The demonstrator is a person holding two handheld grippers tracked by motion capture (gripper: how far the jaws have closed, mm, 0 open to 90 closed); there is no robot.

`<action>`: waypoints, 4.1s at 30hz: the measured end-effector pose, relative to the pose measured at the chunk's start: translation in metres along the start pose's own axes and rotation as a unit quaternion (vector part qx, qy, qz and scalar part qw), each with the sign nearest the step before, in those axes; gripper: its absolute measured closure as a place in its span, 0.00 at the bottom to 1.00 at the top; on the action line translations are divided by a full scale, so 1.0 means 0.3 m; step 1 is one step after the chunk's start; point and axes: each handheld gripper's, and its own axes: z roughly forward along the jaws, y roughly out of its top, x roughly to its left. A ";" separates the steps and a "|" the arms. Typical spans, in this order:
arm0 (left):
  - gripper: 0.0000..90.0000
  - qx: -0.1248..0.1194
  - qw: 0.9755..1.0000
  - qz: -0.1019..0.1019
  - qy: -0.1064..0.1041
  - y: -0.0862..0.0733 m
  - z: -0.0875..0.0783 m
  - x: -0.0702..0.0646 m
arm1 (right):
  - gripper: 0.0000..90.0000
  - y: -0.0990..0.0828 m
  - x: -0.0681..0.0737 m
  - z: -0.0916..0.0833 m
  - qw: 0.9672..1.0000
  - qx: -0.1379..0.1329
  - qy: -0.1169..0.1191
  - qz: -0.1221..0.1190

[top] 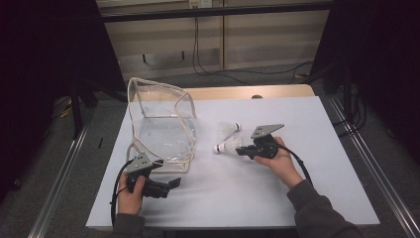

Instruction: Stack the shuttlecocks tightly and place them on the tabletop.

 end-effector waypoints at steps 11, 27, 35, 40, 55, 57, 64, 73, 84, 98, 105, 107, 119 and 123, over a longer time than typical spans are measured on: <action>0.04 0.002 1.000 0.000 0.000 -0.001 0.001 0.000 | 1.00 0.001 0.001 0.007 1.000 -0.002 -0.003 0.004; 0.04 0.003 1.000 -0.001 0.000 -0.001 0.001 -0.001 | 0.99 -0.001 -0.004 0.011 1.000 -0.003 -0.010 0.005; 0.04 0.002 1.000 -0.002 -0.001 -0.002 0.002 -0.001 | 1.00 0.004 0.004 0.016 1.000 -0.005 0.002 0.001; 0.04 0.002 1.000 0.000 0.000 -0.002 0.001 -0.001 | 1.00 0.006 0.007 0.015 1.000 -0.007 0.007 -0.003; 0.04 0.004 1.000 0.000 0.001 -0.001 0.000 -0.001 | 0.92 -0.001 0.001 0.023 1.000 0.001 -0.010 0.002; 0.04 0.002 1.000 0.000 0.000 -0.002 0.001 -0.001 | 0.90 -0.002 0.000 0.023 1.000 0.002 -0.012 0.002; 0.04 0.003 1.000 0.000 0.000 -0.002 0.001 -0.001 | 0.73 -0.002 -0.002 0.022 1.000 0.003 -0.026 0.008; 0.04 0.002 1.000 0.000 0.001 -0.001 0.000 -0.001 | 0.61 0.002 -0.008 0.003 0.999 -0.001 -0.035 0.022; 0.04 0.004 1.000 0.000 0.001 -0.001 -0.001 -0.001 | 0.52 0.013 -0.018 -0.033 0.999 -0.007 -0.044 0.022; 0.04 0.002 1.000 0.002 0.002 -0.001 -0.002 -0.002 | 0.34 0.045 -0.023 -0.075 0.997 -0.022 -0.063 0.032; 0.04 -0.001 1.000 -0.002 0.002 -0.001 -0.004 -0.001 | 0.27 0.061 -0.023 -0.088 0.996 -0.027 -0.072 0.036; 0.04 0.001 1.000 -0.001 0.002 -0.001 -0.004 -0.001 | 0.24 0.067 -0.024 -0.094 0.996 -0.033 -0.076 0.042; 0.04 0.002 1.000 -0.002 -0.001 -0.001 -0.001 -0.003 | 0.16 0.084 -0.040 -0.092 0.993 -0.035 -0.099 0.054; 0.04 -0.002 1.000 -0.003 0.000 -0.001 -0.005 -0.001 | 0.16 0.106 -0.044 -0.095 0.993 -0.034 -0.101 0.055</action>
